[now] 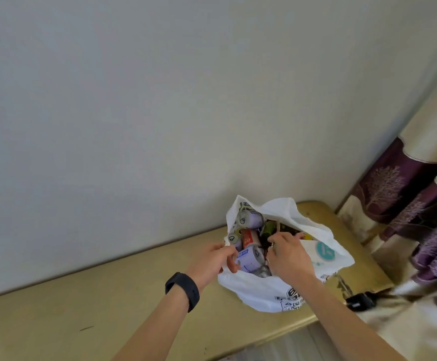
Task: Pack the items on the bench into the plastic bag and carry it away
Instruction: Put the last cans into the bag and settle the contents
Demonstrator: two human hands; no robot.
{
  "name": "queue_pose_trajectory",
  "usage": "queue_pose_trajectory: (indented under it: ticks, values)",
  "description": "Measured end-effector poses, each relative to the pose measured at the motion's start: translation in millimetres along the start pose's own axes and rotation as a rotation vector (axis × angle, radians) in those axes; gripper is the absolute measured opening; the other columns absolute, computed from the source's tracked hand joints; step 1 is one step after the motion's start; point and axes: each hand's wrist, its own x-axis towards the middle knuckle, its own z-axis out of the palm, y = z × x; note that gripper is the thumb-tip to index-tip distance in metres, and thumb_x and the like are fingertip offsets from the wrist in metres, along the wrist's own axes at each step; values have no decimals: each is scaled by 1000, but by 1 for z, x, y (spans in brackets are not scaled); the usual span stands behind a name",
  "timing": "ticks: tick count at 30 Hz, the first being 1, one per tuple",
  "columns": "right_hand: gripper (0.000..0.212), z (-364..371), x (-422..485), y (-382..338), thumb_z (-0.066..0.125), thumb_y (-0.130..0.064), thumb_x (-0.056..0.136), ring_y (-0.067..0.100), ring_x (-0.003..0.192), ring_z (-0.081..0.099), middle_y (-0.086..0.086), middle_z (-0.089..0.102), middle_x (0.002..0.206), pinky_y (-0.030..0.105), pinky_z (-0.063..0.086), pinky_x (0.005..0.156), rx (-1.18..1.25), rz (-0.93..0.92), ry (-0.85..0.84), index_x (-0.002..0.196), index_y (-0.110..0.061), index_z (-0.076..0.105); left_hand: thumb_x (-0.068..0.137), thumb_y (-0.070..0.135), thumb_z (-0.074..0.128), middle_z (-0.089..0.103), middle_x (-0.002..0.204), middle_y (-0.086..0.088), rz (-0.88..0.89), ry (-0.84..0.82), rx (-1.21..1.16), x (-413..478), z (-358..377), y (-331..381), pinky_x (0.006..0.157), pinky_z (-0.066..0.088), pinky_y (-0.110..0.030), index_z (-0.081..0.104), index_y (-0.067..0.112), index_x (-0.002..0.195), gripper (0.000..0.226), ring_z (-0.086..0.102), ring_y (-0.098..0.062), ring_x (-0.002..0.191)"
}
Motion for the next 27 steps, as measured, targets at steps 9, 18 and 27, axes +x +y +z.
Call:
queue_pose_trajectory:
  ticks: [9,18,27]
  values:
    - [92,-88,-2,35,78,-47,75,36,137,30,12,33,153,51,35,108,-196,11,307,147,-13,32,97,24,48,26,32,5,-78,-2,-146,17,16,0,65,30,-25,62,15,72,30,72,-27,71]
    - [35,-74,12,20,51,-31,99,15,47,44,-1,48,54,28,35,48,133,79,-102,69,-13,46,99,13,49,49,52,-1,-114,163,-630,19,12,-16,55,38,-28,58,6,98,12,45,-16,44]
    - [26,-93,39,-26,58,-35,94,20,81,56,5,60,92,31,42,71,614,244,-136,100,-11,64,94,19,54,38,44,2,-182,157,-753,31,-20,18,52,34,-25,53,6,82,18,34,-13,36]
